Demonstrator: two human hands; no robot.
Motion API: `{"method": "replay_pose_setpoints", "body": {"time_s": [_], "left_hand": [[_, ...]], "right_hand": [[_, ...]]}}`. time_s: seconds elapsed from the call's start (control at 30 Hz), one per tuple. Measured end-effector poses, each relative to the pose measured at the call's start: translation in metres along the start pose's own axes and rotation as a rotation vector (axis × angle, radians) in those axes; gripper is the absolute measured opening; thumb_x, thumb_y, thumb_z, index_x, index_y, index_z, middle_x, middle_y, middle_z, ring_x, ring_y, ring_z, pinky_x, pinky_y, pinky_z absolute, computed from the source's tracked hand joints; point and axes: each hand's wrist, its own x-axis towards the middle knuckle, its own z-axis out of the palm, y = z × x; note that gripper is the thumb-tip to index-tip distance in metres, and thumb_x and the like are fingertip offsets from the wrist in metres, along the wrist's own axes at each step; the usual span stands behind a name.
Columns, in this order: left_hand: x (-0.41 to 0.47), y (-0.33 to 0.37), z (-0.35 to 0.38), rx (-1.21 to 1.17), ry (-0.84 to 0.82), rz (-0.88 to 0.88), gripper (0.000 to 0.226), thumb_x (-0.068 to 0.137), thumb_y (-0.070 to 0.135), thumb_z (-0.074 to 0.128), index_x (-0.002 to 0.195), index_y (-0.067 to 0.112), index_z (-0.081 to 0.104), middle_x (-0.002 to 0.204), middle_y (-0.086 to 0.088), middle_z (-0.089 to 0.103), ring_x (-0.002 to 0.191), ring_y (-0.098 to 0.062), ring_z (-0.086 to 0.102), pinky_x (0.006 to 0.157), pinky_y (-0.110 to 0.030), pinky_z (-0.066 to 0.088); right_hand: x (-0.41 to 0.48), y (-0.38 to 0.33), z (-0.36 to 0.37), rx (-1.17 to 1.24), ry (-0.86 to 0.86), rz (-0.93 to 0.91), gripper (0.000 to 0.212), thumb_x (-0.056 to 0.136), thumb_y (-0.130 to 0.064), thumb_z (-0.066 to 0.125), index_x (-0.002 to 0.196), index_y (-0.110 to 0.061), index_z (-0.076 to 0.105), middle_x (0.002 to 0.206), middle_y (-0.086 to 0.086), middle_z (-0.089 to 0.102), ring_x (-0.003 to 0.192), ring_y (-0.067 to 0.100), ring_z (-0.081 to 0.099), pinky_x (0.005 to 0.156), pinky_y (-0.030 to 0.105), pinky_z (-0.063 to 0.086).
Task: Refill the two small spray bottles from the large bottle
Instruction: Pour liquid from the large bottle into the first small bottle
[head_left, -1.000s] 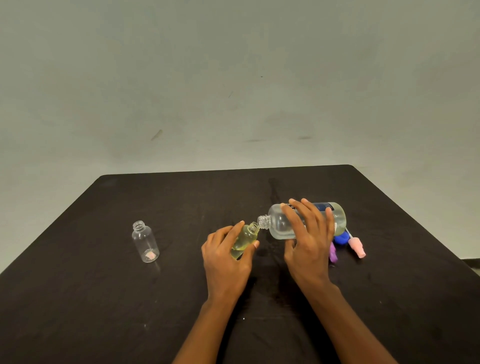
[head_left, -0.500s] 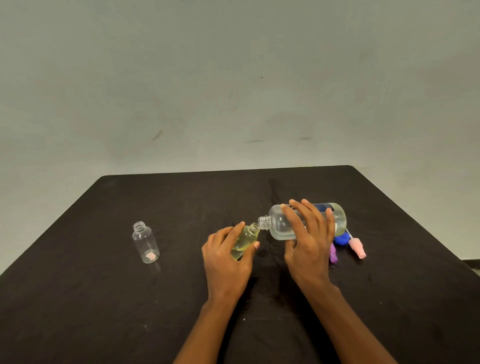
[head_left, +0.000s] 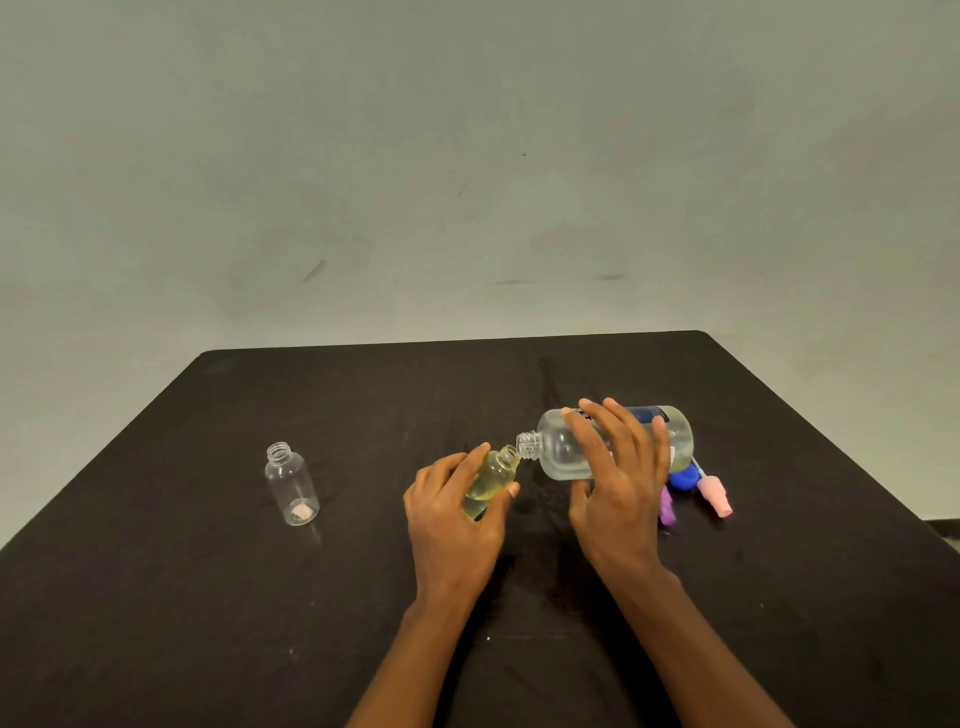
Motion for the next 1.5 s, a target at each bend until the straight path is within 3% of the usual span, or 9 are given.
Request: {"method": "replay_pose_setpoints", "body": {"time_s": [0.57, 0.8, 1.2, 1.37, 1.5], "left_hand": [[-0.0004, 0.0004, -0.0006, 0.004, -0.001, -0.003, 0.045, 0.068, 0.023, 0.084, 0.111, 0.019, 0.070, 0.098, 0.011, 0.063, 0.090, 0.002, 0.048, 0.089, -0.027, 0.036], [0.0000, -0.0006, 0.0000, 0.006, -0.006, -0.004, 0.045, 0.068, 0.024, 0.084, 0.111, 0.020, 0.070, 0.098, 0.011, 0.063, 0.092, 0.000, 0.049, 0.091, -0.016, 0.029], [0.0004, 0.0007, -0.0011, 0.009, -0.015, -0.007, 0.045, 0.069, 0.026, 0.083, 0.112, 0.021, 0.069, 0.099, 0.011, 0.063, 0.093, -0.001, 0.049, 0.091, -0.014, 0.028], [0.0002, 0.0020, -0.0014, 0.010, -0.008, -0.002, 0.045, 0.068, 0.023, 0.084, 0.111, 0.019, 0.070, 0.097, 0.010, 0.064, 0.090, -0.002, 0.049, 0.089, -0.022, 0.033], [-0.0001, 0.0018, -0.0012, 0.007, -0.010, -0.004, 0.045, 0.069, 0.023, 0.084, 0.111, 0.019, 0.070, 0.097, 0.010, 0.063, 0.090, 0.000, 0.049, 0.089, -0.020, 0.032]], "right_hand": [[-0.0008, 0.0004, 0.0011, -0.004, 0.024, -0.012, 0.069, 0.054, 0.025, 0.067, 0.115, -0.008, 0.065, 0.122, 0.012, 0.062, 0.125, 0.025, 0.044, 0.110, 0.056, 0.023], [-0.0009, 0.0015, 0.0014, 0.000, 0.020, -0.014, 0.070, 0.054, 0.024, 0.067, 0.116, -0.008, 0.064, 0.122, 0.012, 0.062, 0.126, 0.024, 0.042, 0.111, 0.054, 0.020], [-0.0002, 0.0001, 0.0008, 0.001, 0.005, 0.001, 0.068, 0.055, 0.024, 0.068, 0.115, -0.007, 0.066, 0.122, 0.012, 0.062, 0.126, 0.024, 0.042, 0.110, 0.056, 0.023], [-0.0006, 0.0006, 0.0006, -0.008, 0.014, -0.002, 0.069, 0.054, 0.025, 0.068, 0.115, -0.007, 0.066, 0.122, 0.012, 0.062, 0.126, 0.024, 0.043, 0.110, 0.056, 0.023], [-0.0012, 0.0010, 0.0006, -0.007, 0.019, -0.004, 0.069, 0.054, 0.025, 0.068, 0.115, -0.008, 0.065, 0.122, 0.012, 0.062, 0.125, 0.024, 0.043, 0.110, 0.056, 0.023]]}}
